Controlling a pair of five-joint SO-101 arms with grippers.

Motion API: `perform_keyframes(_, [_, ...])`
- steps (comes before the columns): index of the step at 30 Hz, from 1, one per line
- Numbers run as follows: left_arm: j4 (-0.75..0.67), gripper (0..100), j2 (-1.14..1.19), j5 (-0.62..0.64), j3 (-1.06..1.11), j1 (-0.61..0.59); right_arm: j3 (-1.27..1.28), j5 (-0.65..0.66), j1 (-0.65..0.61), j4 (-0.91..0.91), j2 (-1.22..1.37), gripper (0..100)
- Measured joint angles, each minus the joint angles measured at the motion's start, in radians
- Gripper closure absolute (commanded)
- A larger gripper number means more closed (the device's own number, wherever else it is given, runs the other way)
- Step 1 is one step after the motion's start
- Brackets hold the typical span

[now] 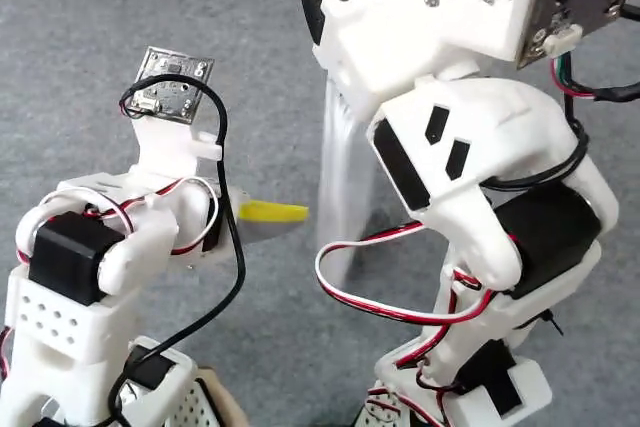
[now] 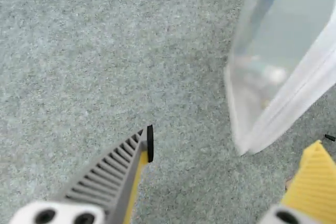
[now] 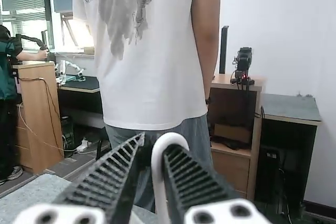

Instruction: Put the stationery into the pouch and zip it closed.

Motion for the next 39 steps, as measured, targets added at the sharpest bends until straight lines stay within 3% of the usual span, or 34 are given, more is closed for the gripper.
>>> perform_keyframes(10, [0.0, 54, 0.0, -0.002, 0.0, 0.0, 0.023, -0.003, 0.04, -0.006, 0.008, 98.6])
perform_keyframes(18, [0.0, 54, -0.023, -0.072, -0.006, 0.002, 0.037, -0.003, 0.043, -0.008, 0.025, 98.6])
perform_keyframes(27, [-0.005, 54, -0.169, -0.077, -0.011, 0.181, 0.043, -0.003, 0.046, -0.011, 0.071, 98.6])
perform_keyframes(33, [-0.13, 54, -0.172, -0.08, 0.126, 0.183, 0.043, -0.003, 0.046, -0.011, 0.071, 98.6])
perform_keyframes(39, [-0.233, 54, -0.175, -0.1, 0.209, 0.086, 0.043, -0.003, 0.046, -0.011, 0.071, 98.6])
